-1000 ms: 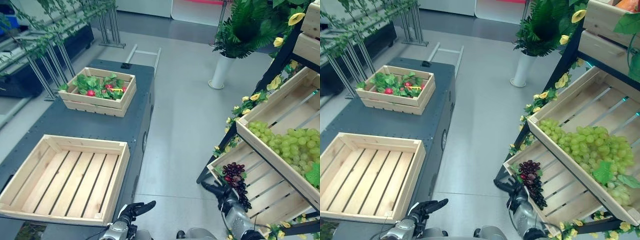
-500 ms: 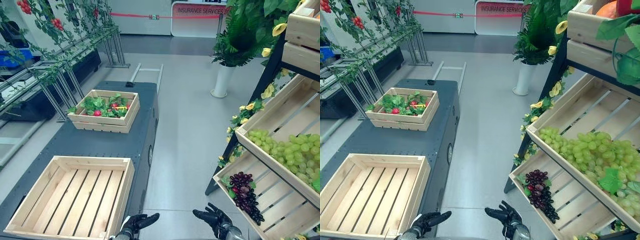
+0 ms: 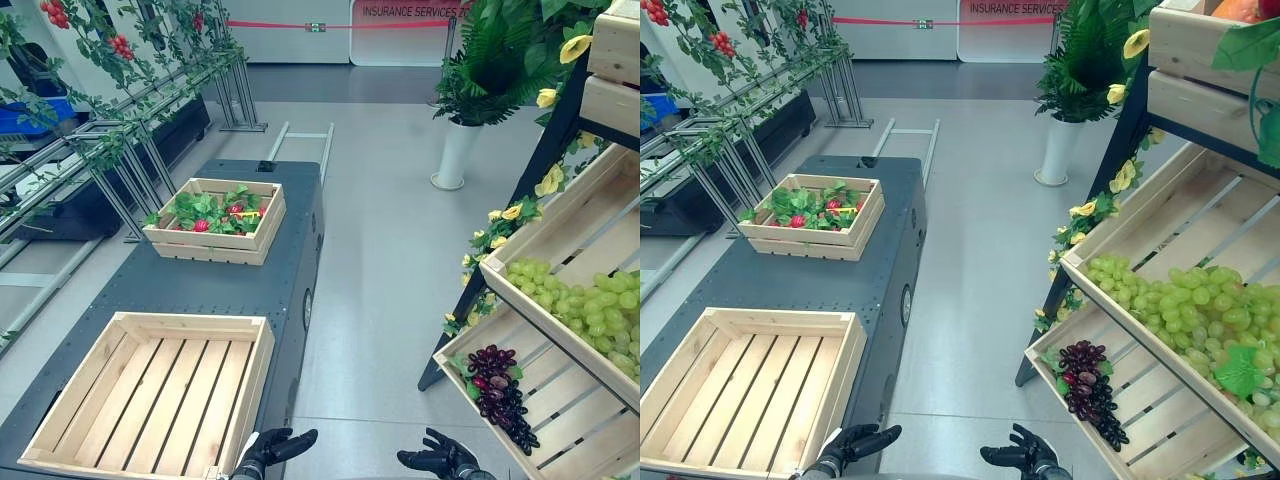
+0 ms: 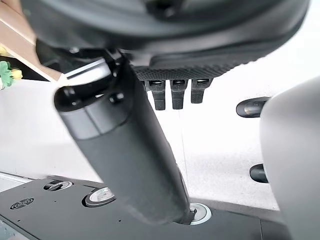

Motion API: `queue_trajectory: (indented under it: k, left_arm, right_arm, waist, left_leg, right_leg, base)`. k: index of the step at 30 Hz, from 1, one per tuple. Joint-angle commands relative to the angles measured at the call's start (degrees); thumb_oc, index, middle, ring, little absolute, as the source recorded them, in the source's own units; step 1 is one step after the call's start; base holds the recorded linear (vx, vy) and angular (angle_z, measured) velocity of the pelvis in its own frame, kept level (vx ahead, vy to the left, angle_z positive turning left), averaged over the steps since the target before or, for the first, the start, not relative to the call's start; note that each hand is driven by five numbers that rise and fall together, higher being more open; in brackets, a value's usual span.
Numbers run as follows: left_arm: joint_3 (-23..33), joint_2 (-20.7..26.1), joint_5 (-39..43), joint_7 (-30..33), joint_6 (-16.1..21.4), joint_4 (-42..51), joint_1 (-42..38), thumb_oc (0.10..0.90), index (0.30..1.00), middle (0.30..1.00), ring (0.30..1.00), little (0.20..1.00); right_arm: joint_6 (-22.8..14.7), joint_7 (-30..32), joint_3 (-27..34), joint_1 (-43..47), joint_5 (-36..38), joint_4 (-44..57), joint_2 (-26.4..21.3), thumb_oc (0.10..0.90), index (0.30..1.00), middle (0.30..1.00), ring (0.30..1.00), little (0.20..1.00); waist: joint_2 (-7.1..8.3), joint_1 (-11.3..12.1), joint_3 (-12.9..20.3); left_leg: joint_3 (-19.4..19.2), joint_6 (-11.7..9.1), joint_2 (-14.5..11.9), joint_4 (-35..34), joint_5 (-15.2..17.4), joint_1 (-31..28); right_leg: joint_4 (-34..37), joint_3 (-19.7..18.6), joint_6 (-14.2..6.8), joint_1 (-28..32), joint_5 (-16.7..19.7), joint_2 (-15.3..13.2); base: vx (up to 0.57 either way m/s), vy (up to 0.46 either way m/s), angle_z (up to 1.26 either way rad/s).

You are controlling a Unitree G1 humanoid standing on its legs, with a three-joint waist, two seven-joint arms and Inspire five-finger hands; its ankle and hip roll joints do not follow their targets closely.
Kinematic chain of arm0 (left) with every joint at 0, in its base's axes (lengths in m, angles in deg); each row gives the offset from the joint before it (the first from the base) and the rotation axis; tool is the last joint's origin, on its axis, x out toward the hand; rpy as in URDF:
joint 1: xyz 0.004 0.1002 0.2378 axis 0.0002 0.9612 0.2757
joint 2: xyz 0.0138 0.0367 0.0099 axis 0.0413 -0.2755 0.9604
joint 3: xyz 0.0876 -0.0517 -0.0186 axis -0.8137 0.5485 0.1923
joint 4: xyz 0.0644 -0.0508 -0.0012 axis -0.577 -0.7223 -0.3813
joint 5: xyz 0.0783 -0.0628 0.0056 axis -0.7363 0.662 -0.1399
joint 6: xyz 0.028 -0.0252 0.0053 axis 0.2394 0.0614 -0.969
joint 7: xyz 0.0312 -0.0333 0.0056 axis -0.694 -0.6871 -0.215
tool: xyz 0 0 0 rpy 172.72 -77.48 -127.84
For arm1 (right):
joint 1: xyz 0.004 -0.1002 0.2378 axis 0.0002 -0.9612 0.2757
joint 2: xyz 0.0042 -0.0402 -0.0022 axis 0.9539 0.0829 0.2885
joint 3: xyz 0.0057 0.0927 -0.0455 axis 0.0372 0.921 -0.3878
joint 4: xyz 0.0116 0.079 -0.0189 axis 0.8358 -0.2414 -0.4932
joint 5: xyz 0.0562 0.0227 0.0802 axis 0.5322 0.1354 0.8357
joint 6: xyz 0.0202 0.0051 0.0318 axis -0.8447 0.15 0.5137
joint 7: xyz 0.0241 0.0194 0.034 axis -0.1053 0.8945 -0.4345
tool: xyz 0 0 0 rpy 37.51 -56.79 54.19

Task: Pick up the fruits from the basket on one side to the basket on the other side

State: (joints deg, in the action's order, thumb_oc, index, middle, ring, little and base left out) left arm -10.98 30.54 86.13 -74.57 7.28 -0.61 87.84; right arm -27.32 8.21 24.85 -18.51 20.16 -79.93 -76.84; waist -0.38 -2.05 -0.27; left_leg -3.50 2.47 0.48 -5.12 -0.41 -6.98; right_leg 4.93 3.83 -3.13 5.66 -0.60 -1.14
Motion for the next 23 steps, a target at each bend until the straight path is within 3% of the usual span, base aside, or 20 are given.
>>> queue_trajectory:
  k: [1,5,10,23]
  left_arm:
    - [0.3,-0.1,-3.3,6.5,3.6,-2.3,-4.4,0.800,0.900,0.900,0.900,0.900]
    - [-0.1,-0.1,-8.2,8.6,3.9,-2.4,-5.3,0.800,0.900,0.900,0.900,0.900]
    - [-4.6,-0.7,-9.6,0.6,10.7,-0.1,-5.8,0.800,0.900,0.900,0.900,0.900]
    - [-3.7,-0.5,-5.0,-1.9,10.4,-0.8,-5.1,0.800,0.900,0.900,0.900,0.900]
  right_arm:
    - [-4.8,-2.9,-1.3,3.7,-2.8,-1.1,0.0,0.800,0.900,0.900,0.900,0.900]
    - [-5.1,-2.5,-2.0,3.6,-4.7,-1.8,0.3,0.800,0.900,0.900,0.900,0.900]
    - [-5.3,-2.0,-4.3,4.2,-9.0,-1.7,0.3,0.800,0.900,0.900,0.900,0.900]
    - [-3.8,-0.4,-4.8,5.0,-11.0,-2.6,0.2,0.800,0.900,0.900,0.900,0.900]
  waist:
    - [0.98,0.5,-2.4]
    - [1.15,0.8,-2.7]
    - [0.85,1.3,-3.0]
    - [0.89,1.9,-2.7]
  left_leg:
    - [2.1,0.1,2.4,0.1,4.5,1.2]
    - [2.7,0.2,2.5,0.1,4.6,1.0]
    - [3.4,0.1,2.6,0.1,4.6,1.2]
    - [4.1,0.0,2.8,0.1,4.9,0.5]
  right_leg:
    - [-1.6,0.2,0.6,-0.5,-1.7,1.3]
    - [-1.2,0.5,0.5,-0.1,-1.5,1.1]
    - [-1.1,1.1,0.4,0.0,-1.7,1.0]
    - [-0.3,2.3,0.4,1.2,-1.6,0.8]
  base:
    - [0.00,0.000,0.00]
    - [0.00,0.000,0.00]
    - [0.00,0.000,0.03]
    - [0.02,-0.002,0.06]
